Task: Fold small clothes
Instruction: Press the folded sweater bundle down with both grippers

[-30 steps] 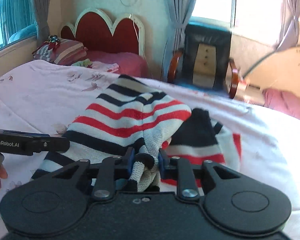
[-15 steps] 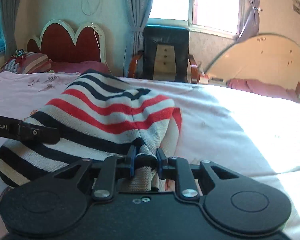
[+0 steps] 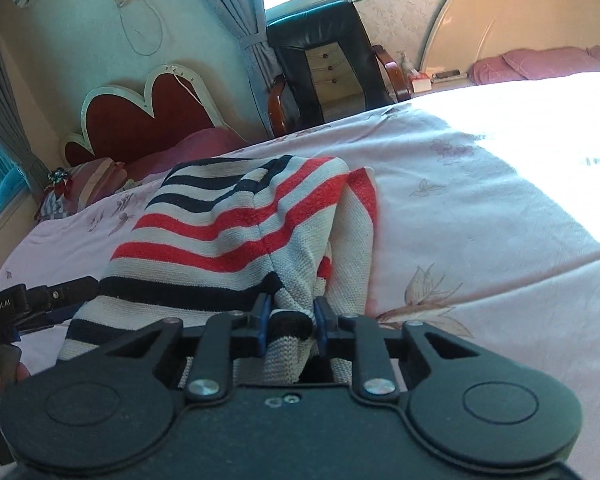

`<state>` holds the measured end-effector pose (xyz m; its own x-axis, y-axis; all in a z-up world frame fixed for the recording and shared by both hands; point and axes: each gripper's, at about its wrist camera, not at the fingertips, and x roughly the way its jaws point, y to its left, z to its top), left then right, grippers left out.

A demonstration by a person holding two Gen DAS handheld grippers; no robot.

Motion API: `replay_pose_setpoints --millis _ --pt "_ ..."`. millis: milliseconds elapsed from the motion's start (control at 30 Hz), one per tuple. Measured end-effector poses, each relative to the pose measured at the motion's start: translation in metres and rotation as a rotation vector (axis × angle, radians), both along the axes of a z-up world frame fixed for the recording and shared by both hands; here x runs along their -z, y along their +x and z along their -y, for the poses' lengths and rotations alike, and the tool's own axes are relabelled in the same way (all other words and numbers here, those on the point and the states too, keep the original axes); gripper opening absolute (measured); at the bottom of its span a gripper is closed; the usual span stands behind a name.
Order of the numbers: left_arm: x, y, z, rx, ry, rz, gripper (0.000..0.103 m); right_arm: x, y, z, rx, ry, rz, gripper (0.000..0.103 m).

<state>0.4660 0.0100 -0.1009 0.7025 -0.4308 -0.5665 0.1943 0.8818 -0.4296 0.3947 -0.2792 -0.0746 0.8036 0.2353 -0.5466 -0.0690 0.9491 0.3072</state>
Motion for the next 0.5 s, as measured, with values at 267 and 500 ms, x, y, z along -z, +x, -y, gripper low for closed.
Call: replay_pose_setpoints --millis 267,500 --pt "0.002 0.001 0.034 0.068 0.117 -0.024 0.085 0.001 -0.025 -0.001 0.034 -0.091 0.028 0.018" --pt "-0.019 0.001 0.040 0.104 0.207 0.062 0.085 0.000 -0.024 0.008 0.060 -0.032 0.017 0.025"
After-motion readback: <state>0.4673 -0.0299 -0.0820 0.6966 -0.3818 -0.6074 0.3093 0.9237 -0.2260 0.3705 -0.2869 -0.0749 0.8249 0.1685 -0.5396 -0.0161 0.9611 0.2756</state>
